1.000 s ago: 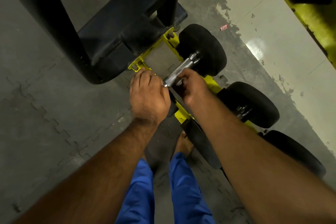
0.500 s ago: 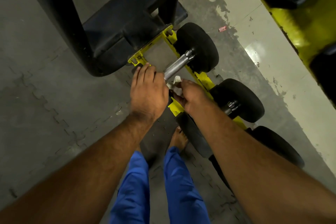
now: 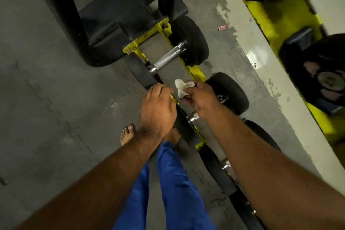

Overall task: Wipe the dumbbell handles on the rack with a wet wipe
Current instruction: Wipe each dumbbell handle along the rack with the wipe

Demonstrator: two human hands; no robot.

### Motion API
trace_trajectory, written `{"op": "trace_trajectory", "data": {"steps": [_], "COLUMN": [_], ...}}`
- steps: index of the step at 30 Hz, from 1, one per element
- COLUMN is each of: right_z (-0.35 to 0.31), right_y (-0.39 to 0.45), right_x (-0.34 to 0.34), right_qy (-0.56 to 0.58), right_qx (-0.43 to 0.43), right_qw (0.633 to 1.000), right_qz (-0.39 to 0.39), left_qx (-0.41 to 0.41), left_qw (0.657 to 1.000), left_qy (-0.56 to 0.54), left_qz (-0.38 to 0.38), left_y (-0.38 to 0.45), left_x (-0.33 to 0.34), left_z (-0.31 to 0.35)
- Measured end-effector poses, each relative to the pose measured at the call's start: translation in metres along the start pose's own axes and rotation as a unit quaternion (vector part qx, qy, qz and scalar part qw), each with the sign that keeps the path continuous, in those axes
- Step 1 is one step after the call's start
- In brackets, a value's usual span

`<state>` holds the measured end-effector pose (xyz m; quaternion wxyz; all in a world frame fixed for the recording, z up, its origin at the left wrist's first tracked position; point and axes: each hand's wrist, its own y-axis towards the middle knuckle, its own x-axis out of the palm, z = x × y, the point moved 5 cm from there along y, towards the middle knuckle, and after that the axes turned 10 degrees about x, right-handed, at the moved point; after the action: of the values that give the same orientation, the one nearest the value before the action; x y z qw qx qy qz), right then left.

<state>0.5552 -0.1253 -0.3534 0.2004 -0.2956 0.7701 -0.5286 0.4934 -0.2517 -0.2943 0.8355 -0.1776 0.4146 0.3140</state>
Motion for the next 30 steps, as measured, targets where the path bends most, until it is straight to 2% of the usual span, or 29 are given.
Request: {"op": "trace_trajectory", "data": {"steps": [4,8,13,19,22,26,30], "right_z": [0.001,0.01,0.019,0.023,0.022,0.041,0.056], "right_y": [-0.006,-0.019,-0.043,-0.046,-0.032,-0.011,-0.012], "right_x": [-0.023,-0.041,-0.065,-0.073,-0.069,-0.072,-0.082], "right_qy": [-0.165,-0.268,-0.4,-0.484,-0.517,-0.581,-0.594], "right_qx": [-0.103,-0.179,-0.279,-0.404,-0.453,-0.499,-0.554], "right_qw": [0.977,0.939,0.853,0.745,0.696,0.625,0.573], "right_qz": [0.087,0.12,0.186,0.218,0.21,0.153,0.109], "left_qx": [-0.013,-0.024,-0.02,-0.05,-0.042,-0.031,-0.026], "left_qw": [0.999,0.997,0.997,0.998,0.998,0.999,0.999], "left_qy": [-0.021,-0.023,-0.007,0.029,0.029,0.024,0.021], "left_qz": [-0.036,-0.071,-0.072,-0.04,-0.025,0.001,0.016], "left_y": [-0.019,-0.038,-0.052,-0.054,-0.052,-0.052,-0.052], "left_x": [0.019,0.042,0.069,0.086,0.091,0.093,0.095], "left_z": [0.015,0.024,0.034,0.031,0.029,0.028,0.027]}}
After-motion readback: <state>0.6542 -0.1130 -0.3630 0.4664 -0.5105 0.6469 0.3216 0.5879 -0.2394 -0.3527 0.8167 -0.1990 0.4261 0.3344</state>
